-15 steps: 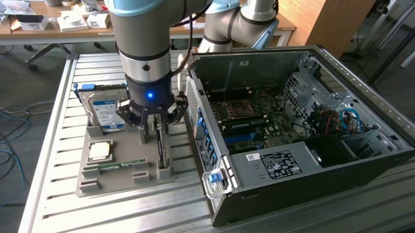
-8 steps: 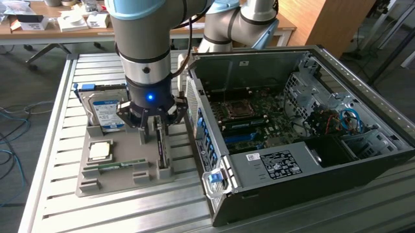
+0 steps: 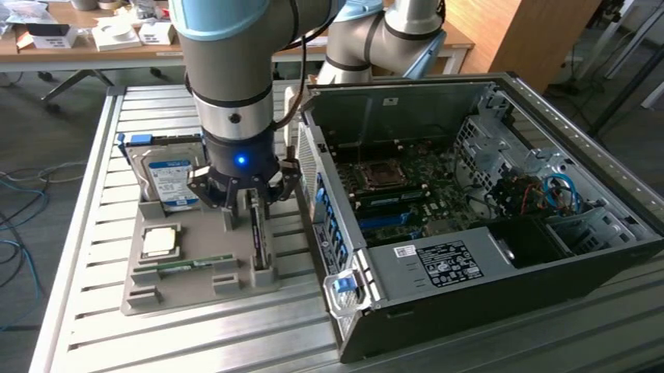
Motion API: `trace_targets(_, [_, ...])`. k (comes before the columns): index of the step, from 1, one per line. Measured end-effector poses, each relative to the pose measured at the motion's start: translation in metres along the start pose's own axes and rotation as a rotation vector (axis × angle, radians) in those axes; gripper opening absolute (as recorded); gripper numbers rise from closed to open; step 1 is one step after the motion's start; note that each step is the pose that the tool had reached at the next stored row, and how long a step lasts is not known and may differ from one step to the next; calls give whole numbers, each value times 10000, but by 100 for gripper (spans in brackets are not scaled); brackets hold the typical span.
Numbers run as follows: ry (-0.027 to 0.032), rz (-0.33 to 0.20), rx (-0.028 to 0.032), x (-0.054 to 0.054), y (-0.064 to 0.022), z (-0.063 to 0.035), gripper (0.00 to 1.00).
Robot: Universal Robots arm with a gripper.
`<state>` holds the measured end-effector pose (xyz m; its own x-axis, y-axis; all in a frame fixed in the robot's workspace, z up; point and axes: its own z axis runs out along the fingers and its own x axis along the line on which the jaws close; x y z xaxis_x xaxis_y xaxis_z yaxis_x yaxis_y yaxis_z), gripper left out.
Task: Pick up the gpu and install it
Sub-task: 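Pick up the gpu and move the gpu toward the slot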
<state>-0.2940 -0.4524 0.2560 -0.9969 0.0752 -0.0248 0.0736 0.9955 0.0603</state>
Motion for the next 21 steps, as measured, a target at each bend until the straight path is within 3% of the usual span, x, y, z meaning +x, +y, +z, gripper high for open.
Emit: trace_targets(21, [2,0,1,-26,-13,164,49])
